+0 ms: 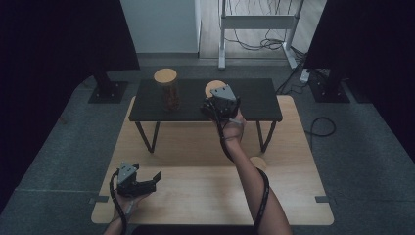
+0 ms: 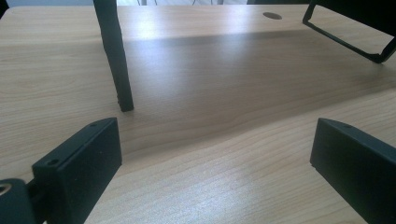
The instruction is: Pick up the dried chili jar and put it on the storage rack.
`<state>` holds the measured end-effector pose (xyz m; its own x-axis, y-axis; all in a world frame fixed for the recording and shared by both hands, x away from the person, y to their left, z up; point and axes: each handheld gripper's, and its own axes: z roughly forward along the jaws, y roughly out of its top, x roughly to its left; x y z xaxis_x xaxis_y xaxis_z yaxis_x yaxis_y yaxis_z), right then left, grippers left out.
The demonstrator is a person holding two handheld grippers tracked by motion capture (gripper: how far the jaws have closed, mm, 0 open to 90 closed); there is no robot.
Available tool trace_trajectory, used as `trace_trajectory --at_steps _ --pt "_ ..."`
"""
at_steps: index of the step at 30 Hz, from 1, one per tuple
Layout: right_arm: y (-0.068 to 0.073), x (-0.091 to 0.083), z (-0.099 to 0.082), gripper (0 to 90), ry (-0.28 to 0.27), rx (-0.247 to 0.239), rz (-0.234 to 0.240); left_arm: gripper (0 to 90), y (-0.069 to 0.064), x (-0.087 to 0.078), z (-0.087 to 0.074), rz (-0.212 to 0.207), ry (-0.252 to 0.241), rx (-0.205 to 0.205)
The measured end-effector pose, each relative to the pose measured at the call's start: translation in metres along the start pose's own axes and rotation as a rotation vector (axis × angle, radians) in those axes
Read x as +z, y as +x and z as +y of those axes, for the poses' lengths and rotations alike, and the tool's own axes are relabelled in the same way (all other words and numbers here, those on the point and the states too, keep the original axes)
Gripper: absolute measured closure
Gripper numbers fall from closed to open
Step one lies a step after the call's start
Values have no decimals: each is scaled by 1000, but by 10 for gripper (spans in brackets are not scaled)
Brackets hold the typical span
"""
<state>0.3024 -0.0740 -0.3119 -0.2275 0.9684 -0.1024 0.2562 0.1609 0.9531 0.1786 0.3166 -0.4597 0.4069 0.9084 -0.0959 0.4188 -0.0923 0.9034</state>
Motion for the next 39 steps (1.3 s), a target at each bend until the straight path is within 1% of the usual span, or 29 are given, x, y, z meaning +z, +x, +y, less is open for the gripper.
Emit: trace_trajectory --at_steps 5,12,15,20,25,39 --pt "-2 3 -3 252 -2 17 0 18 0 0 0 2 2 0" --pt "-1 6 -2 252 1 9 -1 17 -1 1 0 0 6 8" --pt "-1 8 0 252 10 8 -1 18 -1 1 0 2 6 9" --pt "0 12 8 251 42 7 -3 17 -1 1 0 2 5 6" --pt "1 14 11 251 57 9 -6 18 0 0 0 1 2 1" --pt "0 14 11 251 59 11 -2 17 0 1 0 1 3 2"
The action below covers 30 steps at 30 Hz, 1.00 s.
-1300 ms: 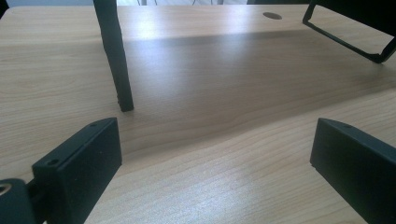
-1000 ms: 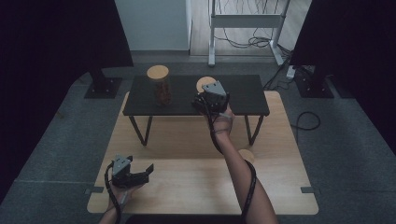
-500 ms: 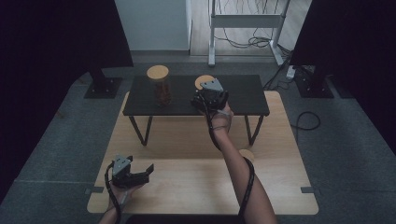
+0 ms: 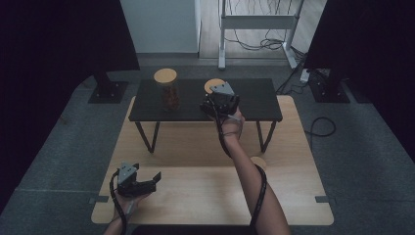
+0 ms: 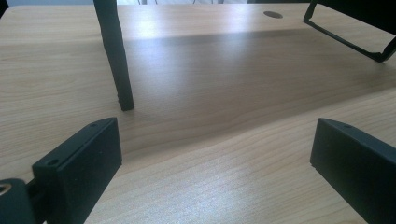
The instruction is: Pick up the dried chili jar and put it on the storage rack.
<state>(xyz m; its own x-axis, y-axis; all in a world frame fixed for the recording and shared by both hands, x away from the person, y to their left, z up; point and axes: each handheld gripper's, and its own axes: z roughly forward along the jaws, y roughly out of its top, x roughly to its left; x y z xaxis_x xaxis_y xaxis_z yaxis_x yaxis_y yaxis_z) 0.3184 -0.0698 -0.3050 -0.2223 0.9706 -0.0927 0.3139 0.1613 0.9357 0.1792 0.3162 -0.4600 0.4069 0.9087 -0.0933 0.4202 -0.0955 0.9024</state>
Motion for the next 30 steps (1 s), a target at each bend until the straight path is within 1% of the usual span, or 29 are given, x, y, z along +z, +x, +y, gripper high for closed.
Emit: trace_trajectory --at_steps 7,8,12,17,30 --pt "-2 0 0 248 0 7 6 17 0 0 0 -4 -2 -1" --pt "-2 0 -1 240 0 7 8 18 0 0 0 -4 -2 -2" --pt "-3 -2 -2 154 -15 9 7 18 1 0 0 -4 -2 -2" --pt "0 -6 1 118 -18 1 1 18 0 0 0 -5 -1 2" --pt "-1 -15 0 83 -35 18 -7 18 1 1 -1 -7 -1 0"
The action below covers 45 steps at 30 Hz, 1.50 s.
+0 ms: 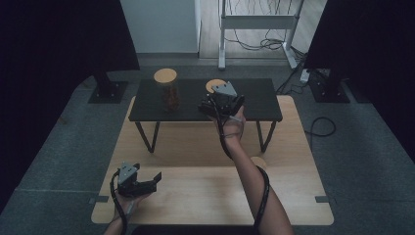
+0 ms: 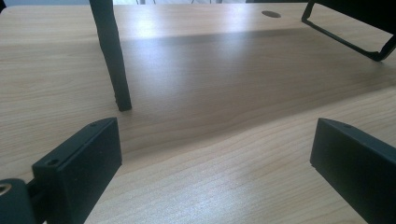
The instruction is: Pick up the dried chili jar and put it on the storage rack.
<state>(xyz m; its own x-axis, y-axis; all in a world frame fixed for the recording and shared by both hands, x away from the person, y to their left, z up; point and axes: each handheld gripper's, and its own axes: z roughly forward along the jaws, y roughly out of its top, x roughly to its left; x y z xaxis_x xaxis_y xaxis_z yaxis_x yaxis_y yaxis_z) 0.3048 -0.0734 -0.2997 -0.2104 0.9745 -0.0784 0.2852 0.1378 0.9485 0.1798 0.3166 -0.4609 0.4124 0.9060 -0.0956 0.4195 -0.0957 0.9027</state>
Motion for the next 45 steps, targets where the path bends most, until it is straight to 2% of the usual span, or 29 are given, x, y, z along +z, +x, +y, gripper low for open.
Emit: trace_trajectory --at_steps 12,17,22,32,40,45 --pt "-6 -11 -6 54 -19 34 3 17 -1 1 0 2 3 5" --pt "-14 -16 -12 48 -25 74 24 18 -1 0 0 5 3 7" --pt "-17 -20 -20 43 -32 87 26 18 -1 0 1 10 0 6" --pt "-19 -34 -34 43 -57 66 12 18 -1 -2 1 15 -2 8" --pt "-20 -53 -51 45 -89 68 15 18 -2 -3 1 17 -6 11" --pt "-17 -66 -65 44 -108 44 7 18 -1 -3 1 20 -6 10"
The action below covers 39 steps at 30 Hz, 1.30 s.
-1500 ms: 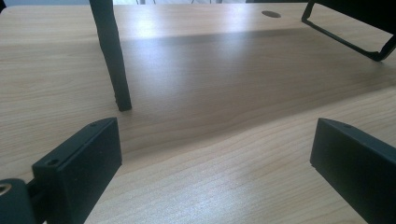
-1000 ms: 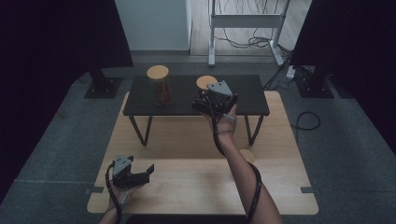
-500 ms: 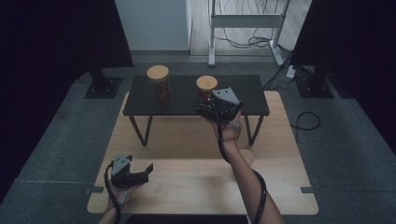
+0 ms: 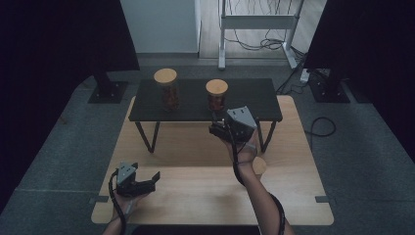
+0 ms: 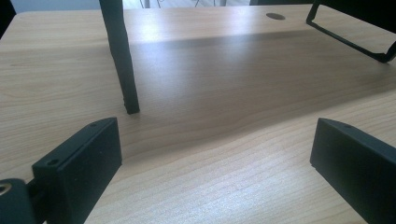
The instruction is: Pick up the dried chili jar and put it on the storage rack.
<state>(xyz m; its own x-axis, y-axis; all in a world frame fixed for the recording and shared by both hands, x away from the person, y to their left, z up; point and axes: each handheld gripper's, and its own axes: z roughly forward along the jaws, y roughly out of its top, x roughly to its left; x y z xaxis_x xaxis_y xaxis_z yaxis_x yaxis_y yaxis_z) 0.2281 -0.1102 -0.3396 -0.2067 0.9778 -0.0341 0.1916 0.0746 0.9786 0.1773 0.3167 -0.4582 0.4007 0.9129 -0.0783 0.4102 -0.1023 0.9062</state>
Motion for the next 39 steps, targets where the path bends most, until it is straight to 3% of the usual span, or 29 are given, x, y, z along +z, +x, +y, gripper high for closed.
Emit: trace_trajectory --at_steps 4,11,16,31,39 --pt "0 -10 -9 42 -11 -9 1 18 0 0 0 -1 2 3" --pt "-5 -28 -30 43 -22 20 13 18 -1 1 0 1 4 2" --pt "-3 -37 -45 41 -28 10 -7 18 -1 1 0 2 8 7" --pt "-7 -60 -77 41 -5 43 -5 17 1 0 1 10 9 5" --pt "-9 -66 -89 42 38 53 19 18 0 1 0 13 13 5"
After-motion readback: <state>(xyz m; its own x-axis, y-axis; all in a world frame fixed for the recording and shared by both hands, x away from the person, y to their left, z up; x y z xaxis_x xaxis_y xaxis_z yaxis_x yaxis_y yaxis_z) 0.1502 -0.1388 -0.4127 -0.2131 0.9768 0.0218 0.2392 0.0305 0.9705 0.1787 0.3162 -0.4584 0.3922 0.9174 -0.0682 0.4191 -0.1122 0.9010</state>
